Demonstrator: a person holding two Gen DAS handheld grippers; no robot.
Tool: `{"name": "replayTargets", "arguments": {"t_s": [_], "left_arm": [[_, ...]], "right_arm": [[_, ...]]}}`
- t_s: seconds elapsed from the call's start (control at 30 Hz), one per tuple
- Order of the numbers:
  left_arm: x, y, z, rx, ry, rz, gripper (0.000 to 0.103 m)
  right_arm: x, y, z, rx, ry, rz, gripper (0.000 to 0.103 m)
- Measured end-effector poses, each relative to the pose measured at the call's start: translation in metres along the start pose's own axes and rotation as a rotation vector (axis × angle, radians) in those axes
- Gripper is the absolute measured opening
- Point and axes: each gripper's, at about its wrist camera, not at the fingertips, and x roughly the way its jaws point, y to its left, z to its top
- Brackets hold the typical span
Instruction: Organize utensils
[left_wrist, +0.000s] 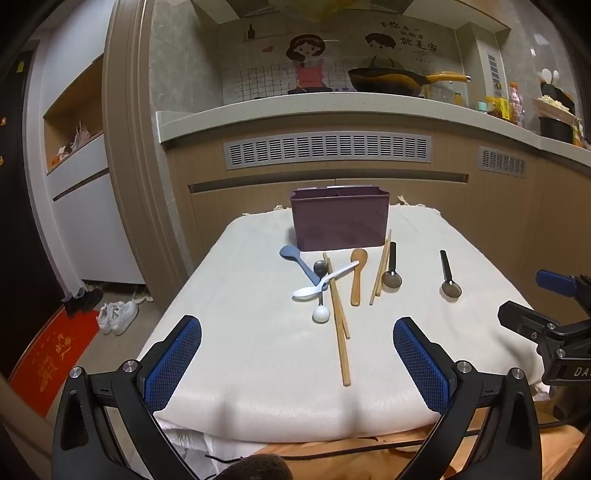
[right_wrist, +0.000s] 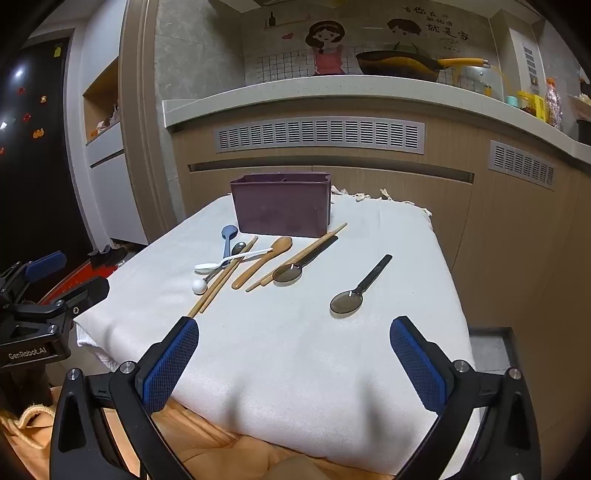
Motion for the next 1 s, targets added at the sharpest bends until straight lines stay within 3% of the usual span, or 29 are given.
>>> {"name": "replayTargets", "arguments": {"t_s": [1.0], "left_arm": [[0.0027,-0.0019,-0.0005,0.004,0.005,0.011,0.103]], "right_arm": [[0.0004,0.0019,-0.0001,-0.003,0.002,0.003,0.103]]}}
